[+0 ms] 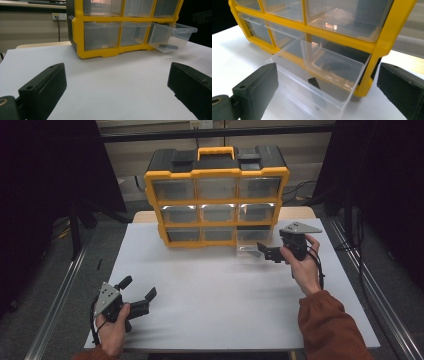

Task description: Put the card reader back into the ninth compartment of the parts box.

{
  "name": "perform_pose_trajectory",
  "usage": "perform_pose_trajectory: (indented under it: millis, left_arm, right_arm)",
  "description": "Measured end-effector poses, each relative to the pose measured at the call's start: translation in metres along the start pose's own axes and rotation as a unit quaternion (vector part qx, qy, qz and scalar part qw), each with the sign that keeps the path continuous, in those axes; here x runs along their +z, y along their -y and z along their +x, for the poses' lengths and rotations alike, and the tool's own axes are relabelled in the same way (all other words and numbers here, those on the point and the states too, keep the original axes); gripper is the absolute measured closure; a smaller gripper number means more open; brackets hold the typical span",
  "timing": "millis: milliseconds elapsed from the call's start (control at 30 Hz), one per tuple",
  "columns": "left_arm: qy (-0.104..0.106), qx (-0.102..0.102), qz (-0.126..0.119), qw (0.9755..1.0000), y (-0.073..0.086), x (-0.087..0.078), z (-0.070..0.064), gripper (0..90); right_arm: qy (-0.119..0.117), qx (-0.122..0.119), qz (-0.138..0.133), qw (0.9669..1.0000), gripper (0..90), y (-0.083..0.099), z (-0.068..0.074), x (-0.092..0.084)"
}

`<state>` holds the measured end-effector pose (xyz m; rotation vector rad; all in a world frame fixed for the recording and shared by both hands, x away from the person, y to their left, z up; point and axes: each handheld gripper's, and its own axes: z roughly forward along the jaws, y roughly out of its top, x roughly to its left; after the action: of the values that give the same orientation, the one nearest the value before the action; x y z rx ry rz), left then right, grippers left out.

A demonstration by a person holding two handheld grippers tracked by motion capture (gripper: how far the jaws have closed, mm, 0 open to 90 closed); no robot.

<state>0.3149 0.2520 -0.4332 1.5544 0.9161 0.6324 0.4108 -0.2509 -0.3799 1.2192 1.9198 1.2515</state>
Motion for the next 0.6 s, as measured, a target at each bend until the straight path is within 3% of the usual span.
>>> perform_pose_trajectory:
  millis: [167,500,600]
  left_arm:
    - [0.001,0.001,0.000,1.0000,0.000,0.000,-0.001,2.1]
    - [-0.004,0.004,0.002,1.0000,0.000,-0.001,0.000,2.1]
    - [-0.003,0.003,-0.001,1.0000,0.000,-0.002,0.000,2.1]
  right_arm:
    - [0.015,-0.007,0.000,0.9999,2.8,0.012,0.001,-0.006]
    - [0.028,0.013,-0.021,0.9993,2.7,0.027,0.002,-0.019]
    - [0.040,0.005,-0.029,0.9988,3.8,0.032,0.005,-0.026]
